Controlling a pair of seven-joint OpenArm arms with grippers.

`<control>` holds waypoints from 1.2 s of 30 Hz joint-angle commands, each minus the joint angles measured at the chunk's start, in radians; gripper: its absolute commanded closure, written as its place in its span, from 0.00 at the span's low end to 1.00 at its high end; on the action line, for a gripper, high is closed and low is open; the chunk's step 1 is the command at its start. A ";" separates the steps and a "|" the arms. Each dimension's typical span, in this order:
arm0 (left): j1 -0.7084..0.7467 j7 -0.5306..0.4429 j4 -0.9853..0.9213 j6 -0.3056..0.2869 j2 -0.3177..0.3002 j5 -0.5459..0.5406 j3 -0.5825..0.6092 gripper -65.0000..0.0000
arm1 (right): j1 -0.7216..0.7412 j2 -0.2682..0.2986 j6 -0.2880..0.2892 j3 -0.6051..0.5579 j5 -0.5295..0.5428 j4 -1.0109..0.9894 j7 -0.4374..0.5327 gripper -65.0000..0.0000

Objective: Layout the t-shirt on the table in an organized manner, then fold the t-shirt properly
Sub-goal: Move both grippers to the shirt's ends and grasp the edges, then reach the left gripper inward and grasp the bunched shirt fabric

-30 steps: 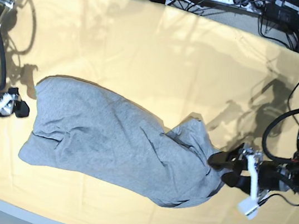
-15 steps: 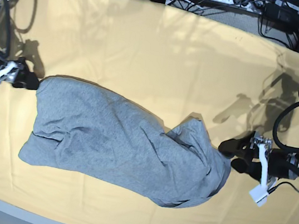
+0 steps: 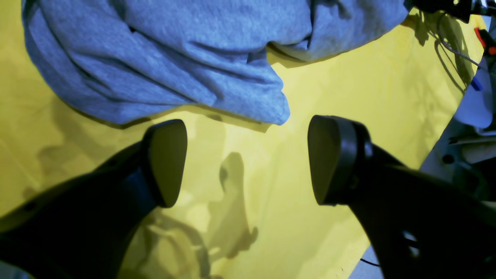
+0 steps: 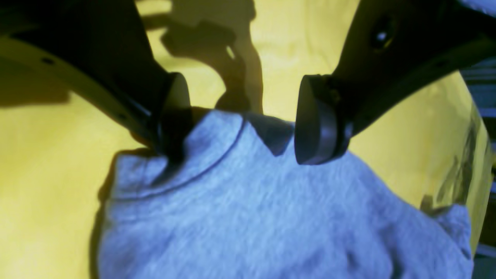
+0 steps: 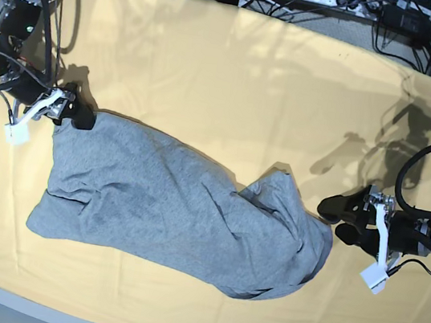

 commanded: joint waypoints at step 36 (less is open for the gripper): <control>0.277 -0.114 0.014 0.018 0.211 0.140 -0.396 0.24 | 0.048 0.048 0.011 0.006 0.174 0.375 -0.200 1.00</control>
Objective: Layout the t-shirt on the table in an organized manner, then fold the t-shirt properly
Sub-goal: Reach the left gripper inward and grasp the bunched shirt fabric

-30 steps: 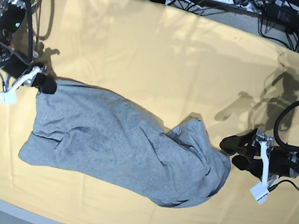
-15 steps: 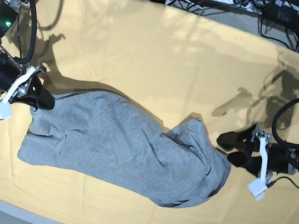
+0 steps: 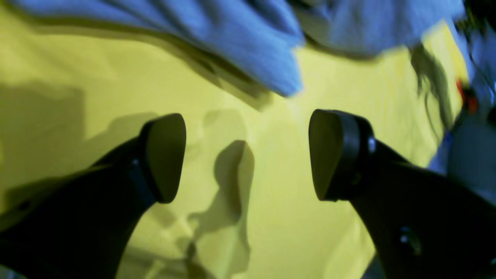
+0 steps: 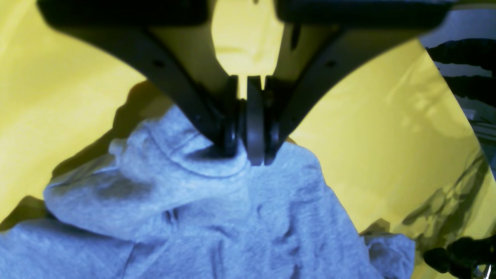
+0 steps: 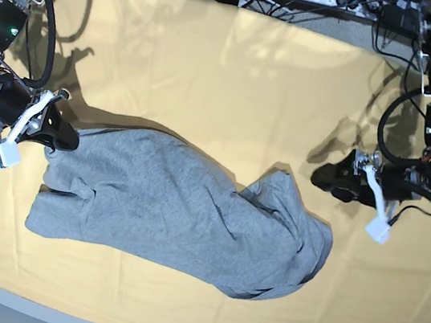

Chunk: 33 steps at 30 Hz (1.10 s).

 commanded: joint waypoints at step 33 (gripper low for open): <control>-0.131 -0.137 0.015 0.109 0.299 0.406 0.059 1.00 | 0.017 0.020 0.005 0.006 0.031 0.015 0.022 1.00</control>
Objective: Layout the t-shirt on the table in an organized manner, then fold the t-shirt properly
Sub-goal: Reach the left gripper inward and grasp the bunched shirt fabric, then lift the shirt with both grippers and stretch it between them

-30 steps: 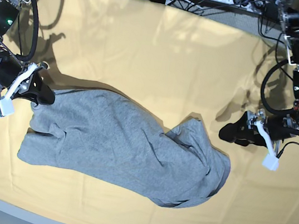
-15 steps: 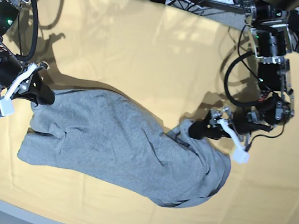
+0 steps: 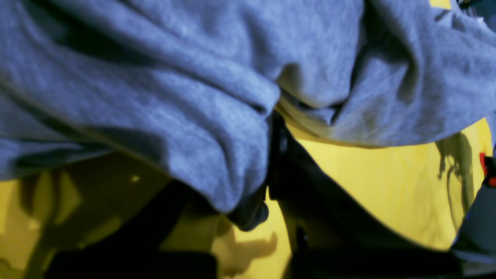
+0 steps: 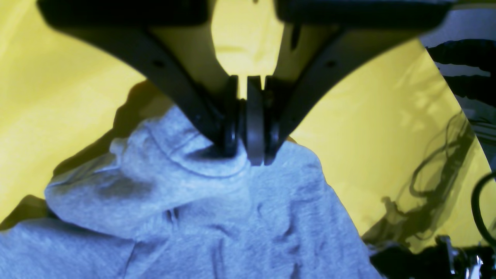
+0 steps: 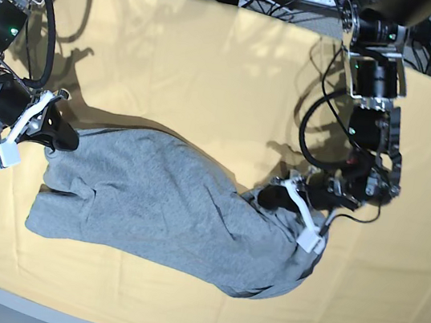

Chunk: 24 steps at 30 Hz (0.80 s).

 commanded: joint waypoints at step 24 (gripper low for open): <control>-0.127 0.200 0.173 -0.188 -0.558 -0.753 0.000 1.00 | 0.110 0.365 0.005 0.006 0.108 0.016 0.022 1.00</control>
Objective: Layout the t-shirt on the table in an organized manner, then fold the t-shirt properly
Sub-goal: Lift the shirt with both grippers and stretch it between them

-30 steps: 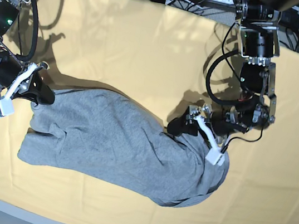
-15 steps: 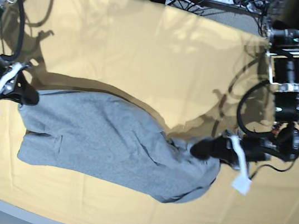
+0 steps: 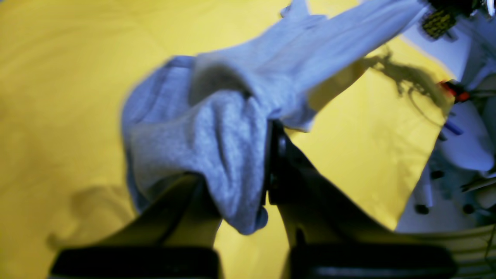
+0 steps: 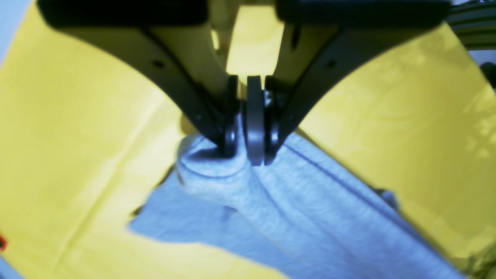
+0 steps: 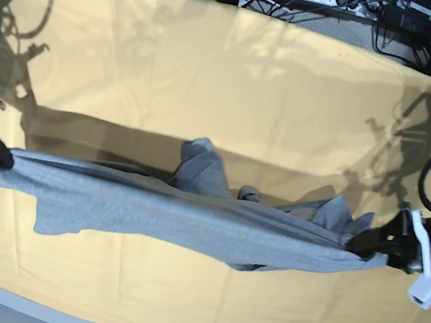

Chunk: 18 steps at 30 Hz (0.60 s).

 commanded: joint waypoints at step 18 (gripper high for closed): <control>-0.056 -0.022 0.175 0.014 -0.281 -0.024 -0.008 1.00 | 0.100 0.189 0.005 0.008 0.210 0.015 0.022 1.00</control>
